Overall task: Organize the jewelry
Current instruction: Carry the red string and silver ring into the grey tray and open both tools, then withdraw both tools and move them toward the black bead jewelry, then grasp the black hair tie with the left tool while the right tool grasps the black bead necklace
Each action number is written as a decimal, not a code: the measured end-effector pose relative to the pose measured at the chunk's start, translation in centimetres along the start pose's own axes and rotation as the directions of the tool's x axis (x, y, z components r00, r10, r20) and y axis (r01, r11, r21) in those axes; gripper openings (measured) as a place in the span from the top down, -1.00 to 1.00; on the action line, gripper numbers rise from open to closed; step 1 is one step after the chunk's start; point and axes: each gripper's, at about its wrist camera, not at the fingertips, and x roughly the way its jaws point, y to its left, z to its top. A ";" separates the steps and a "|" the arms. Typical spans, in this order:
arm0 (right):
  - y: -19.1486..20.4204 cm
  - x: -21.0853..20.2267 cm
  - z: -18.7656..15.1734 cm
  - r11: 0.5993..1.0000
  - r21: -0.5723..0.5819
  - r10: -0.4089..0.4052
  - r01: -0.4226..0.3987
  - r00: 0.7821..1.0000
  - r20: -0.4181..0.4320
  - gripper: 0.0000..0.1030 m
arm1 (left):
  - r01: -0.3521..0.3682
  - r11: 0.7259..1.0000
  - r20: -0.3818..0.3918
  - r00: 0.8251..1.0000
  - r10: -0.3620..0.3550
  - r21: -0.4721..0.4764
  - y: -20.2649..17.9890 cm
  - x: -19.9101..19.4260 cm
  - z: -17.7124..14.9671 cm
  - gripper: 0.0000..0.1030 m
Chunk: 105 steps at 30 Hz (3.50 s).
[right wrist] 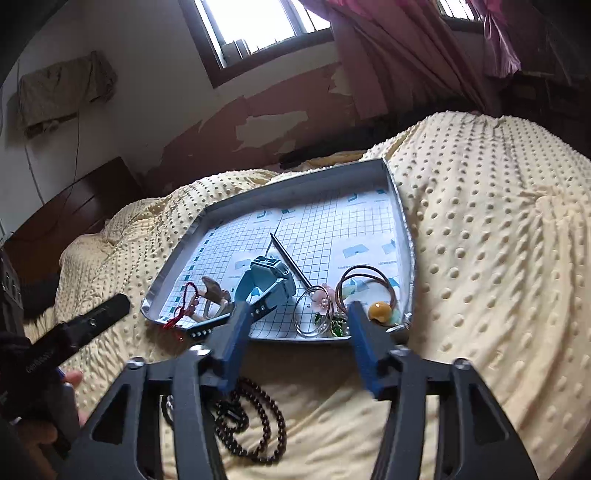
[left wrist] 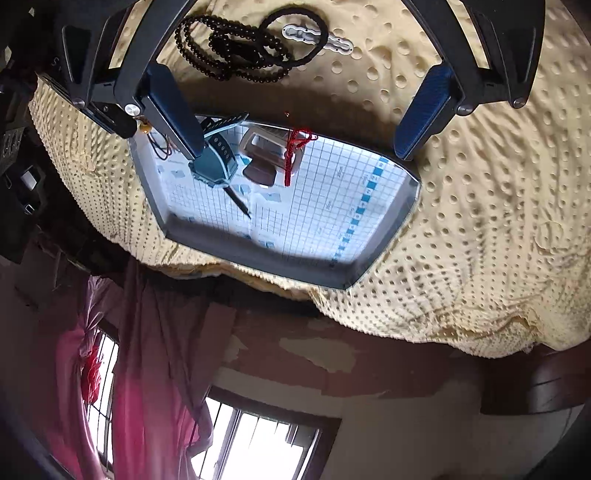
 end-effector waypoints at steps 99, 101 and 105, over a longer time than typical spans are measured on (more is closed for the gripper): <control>1.7 2.8 -4.8 0.926 -0.377 -0.066 -0.030 0.968 -0.240 -0.11 | 0.143 0.981 -0.318 0.931 -0.180 -0.134 4.5 3.2 -8.8 0.32; 1.8 3.1 -5.1 0.922 -0.385 -0.071 -0.032 0.966 -0.250 -0.10 | 0.174 0.969 -0.324 0.920 -0.223 -0.174 4.4 3.2 -9.0 0.48; 2.1 3.8 -5.5 0.919 -0.394 -0.090 -0.024 0.959 -0.267 -0.11 | 0.159 0.972 -0.332 0.919 -0.210 -0.174 3.7 3.5 -9.5 0.56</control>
